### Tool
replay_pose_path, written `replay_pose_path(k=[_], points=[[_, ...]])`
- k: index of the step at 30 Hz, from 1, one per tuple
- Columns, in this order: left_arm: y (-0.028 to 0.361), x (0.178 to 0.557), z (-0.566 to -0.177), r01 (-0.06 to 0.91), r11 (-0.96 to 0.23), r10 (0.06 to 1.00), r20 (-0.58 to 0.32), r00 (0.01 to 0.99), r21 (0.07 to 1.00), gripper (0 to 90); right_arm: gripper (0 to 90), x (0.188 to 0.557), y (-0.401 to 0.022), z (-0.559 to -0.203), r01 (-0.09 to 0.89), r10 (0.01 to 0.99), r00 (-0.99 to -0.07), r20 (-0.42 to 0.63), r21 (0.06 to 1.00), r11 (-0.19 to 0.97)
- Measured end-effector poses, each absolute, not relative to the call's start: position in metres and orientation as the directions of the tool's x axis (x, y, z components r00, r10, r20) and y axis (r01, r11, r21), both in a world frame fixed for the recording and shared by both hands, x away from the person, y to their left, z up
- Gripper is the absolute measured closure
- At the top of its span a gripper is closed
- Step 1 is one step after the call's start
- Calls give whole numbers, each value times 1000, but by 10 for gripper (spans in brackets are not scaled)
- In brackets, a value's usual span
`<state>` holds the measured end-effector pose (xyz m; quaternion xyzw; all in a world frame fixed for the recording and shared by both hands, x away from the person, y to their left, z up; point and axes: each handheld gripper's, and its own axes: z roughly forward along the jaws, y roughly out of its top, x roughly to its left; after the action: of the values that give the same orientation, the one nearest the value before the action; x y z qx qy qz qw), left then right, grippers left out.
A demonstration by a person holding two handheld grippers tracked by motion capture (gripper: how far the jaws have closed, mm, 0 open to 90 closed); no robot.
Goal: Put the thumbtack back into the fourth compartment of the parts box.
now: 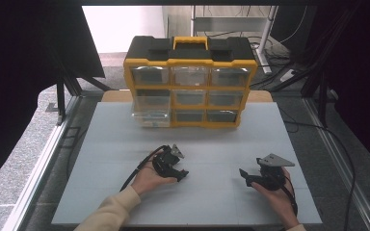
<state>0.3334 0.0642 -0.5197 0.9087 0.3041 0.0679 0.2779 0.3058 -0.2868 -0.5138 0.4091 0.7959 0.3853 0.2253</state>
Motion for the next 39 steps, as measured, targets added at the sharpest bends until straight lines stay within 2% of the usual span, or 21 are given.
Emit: replay_pose_path(k=[7,13,21,39], points=[[61,337,-521,513,-673,577,-56,815,534,552,188,306,-287,-514,479,825,-564,-44,797,369],[57,336,-520,494,-692,558,-45,829,527,618,188,306,-287,-514,479,825,-564,-44,796,370],[56,335,-519,492,-696,549,-54,834,522,814,188,306,-287,-514,478,825,-564,-44,797,370],[61,337,-520,495,-676,542,-87,836,545,823,187,306,-287,-514,479,825,-563,-44,796,369]])
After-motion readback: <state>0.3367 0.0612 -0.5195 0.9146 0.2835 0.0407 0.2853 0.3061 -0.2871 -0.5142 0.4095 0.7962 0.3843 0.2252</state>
